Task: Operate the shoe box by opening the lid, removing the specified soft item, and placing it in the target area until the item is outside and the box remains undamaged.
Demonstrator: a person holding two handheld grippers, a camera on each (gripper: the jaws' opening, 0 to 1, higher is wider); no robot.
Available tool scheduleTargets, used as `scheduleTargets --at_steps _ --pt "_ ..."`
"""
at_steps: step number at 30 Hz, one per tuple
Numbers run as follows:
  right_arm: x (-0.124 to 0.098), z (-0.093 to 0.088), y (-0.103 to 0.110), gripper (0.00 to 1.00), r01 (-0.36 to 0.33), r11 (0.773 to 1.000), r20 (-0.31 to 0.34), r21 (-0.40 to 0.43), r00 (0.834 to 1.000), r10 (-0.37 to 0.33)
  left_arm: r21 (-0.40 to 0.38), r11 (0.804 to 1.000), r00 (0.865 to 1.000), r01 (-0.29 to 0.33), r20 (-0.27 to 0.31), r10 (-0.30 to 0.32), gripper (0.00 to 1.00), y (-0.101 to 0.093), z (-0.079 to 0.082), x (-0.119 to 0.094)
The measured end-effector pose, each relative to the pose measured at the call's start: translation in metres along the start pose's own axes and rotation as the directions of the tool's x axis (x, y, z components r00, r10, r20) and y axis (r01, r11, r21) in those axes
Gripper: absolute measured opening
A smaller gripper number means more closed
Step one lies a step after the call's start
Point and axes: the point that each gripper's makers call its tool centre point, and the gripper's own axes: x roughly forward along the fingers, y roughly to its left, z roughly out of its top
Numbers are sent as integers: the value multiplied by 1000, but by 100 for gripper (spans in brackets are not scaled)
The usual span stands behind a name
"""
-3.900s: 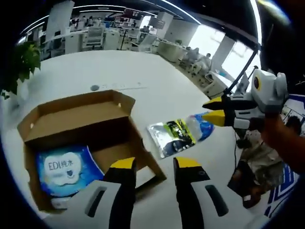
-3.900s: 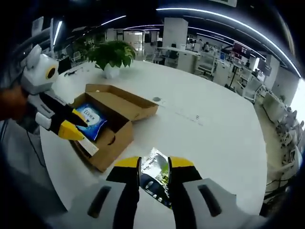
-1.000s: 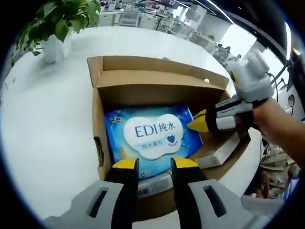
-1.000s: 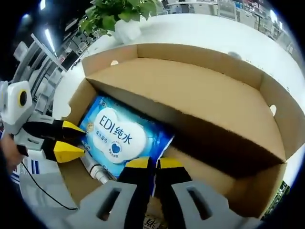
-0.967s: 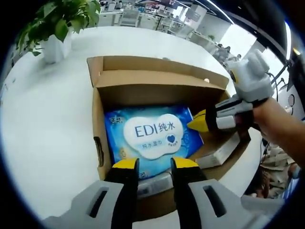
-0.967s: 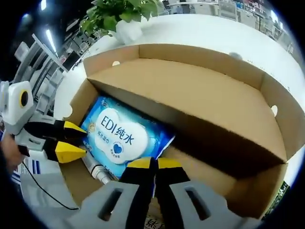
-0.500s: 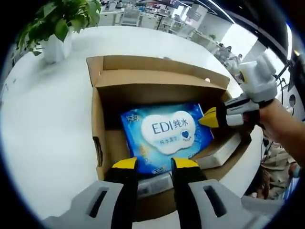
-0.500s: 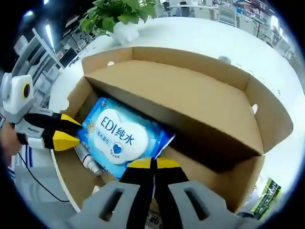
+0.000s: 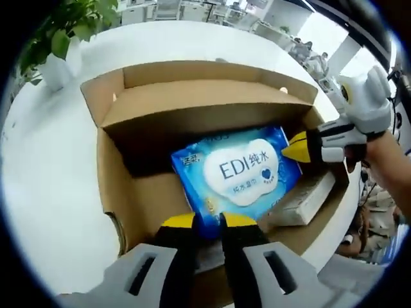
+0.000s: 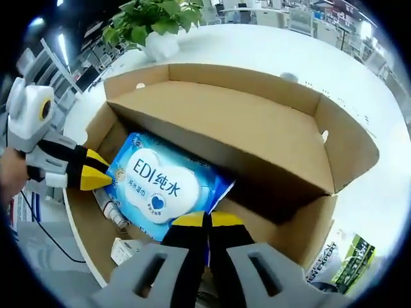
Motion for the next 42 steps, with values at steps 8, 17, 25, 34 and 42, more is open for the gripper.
scheduleTargets --at_steps 8,17,25,34,42 --pt "1 1 -1 0 0 1000 -2 -16 1000 0 -38 999 1000 8 -14 -8 15 1 -7 9" --pt "-1 1 1 0 -5 999 2 -38 1000 5 -46 998 999 31 -12 -31 5 -2 -5 12" --pt "-7 5 6 0 -12 999 21 -46 1000 13 -36 999 1000 19 7 -19 3 -1 -4 8" --pt "-16 12 11 0 -20 999 42 -39 999 21 -33 999 999 20 40 -19 2 -1 4 -7" --pt "-26 17 14 0 -14 999 57 -41 998 16 -37 999 998 28 62 -26 2 -4 9 -19"
